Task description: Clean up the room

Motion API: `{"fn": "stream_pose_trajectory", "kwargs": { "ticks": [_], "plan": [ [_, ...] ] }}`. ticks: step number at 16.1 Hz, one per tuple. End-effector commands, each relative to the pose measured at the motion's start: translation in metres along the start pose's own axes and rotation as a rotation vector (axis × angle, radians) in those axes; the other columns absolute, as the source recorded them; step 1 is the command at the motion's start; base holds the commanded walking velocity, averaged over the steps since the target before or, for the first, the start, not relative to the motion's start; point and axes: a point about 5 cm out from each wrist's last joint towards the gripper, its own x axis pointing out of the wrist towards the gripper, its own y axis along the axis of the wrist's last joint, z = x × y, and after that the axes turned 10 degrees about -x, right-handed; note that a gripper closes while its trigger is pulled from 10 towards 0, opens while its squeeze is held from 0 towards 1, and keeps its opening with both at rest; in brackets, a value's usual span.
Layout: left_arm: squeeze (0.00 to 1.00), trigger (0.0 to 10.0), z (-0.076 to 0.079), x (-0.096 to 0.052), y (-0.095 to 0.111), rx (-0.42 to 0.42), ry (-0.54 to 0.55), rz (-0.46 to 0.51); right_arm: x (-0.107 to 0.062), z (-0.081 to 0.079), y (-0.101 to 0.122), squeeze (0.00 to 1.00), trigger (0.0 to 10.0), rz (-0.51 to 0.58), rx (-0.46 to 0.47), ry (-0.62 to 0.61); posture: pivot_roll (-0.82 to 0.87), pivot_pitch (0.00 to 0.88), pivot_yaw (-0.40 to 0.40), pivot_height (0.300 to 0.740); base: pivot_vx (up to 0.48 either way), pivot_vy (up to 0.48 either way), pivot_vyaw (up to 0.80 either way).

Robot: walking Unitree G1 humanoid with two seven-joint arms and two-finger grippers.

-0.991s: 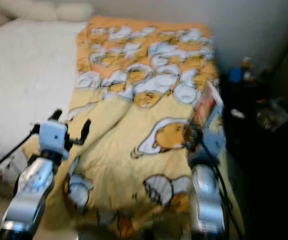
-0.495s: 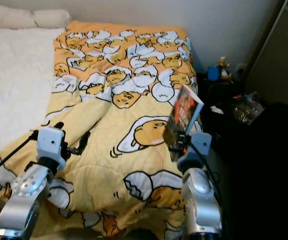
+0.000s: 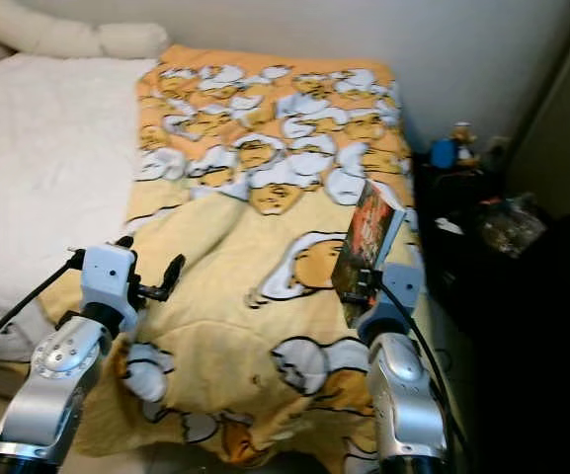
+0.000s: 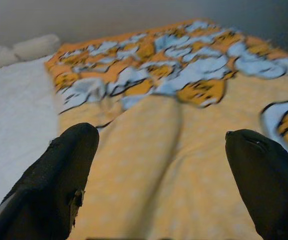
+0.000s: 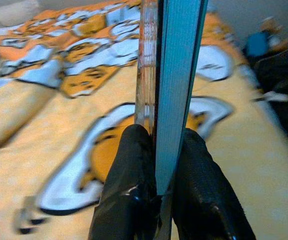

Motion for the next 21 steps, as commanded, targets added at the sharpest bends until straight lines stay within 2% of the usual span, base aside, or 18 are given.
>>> {"fn": "stream_pose_trajectory", "kwargs": {
  "ticks": [1,3,6,8,16,21],
  "plan": [
    [0.0,10.0,-0.003,-0.001,0.0,0.015,0.005,-0.007,0.004,-0.005,0.01,0.0,10.0,0.033,0.027,0.027,0.04,0.005,0.013,0.74,0.0,0.379,0.0],
    [0.0,10.0,-0.003,0.0,0.001,0.016,0.003,-0.011,0.006,-0.005,0.011,0.0,10.0,0.023,0.026,0.021,0.04,0.009,0.009,0.74,0.0,0.386,0.0],
    [0.0,10.0,-0.002,0.003,0.003,0.02,-0.002,-0.013,0.009,-0.005,0.015,0.0,10.0,0.026,0.027,0.014,0.03,0.016,0.002,0.74,0.0,0.387,-0.8],
    [0.0,10.0,-0.002,0.004,0.004,0.033,-0.015,-0.016,0.011,-0.006,0.017,0.0,10.0,0.032,-0.012,0.004,0.04,0.021,0.005,0.74,0.0,0.388,-0.48],
    [0.0,10.0,-0.002,0.004,0.004,0.035,-0.01,-0.023,0.009,-0.012,0.018,0.0,10.0,0.041,-0.015,0.035,0.04,0.025,-0.004,0.74,0.0,0.39,-0.46],
    [0.0,10.0,-0.004,0.003,0.003,0.04,-0.007,-0.03,0.01,-0.011,0.02,0.0,10.0,0.044,-0.026,0.026,0.04,0.028,-0.003,0.74,0.0,0.388,0.0]
  ]
}}
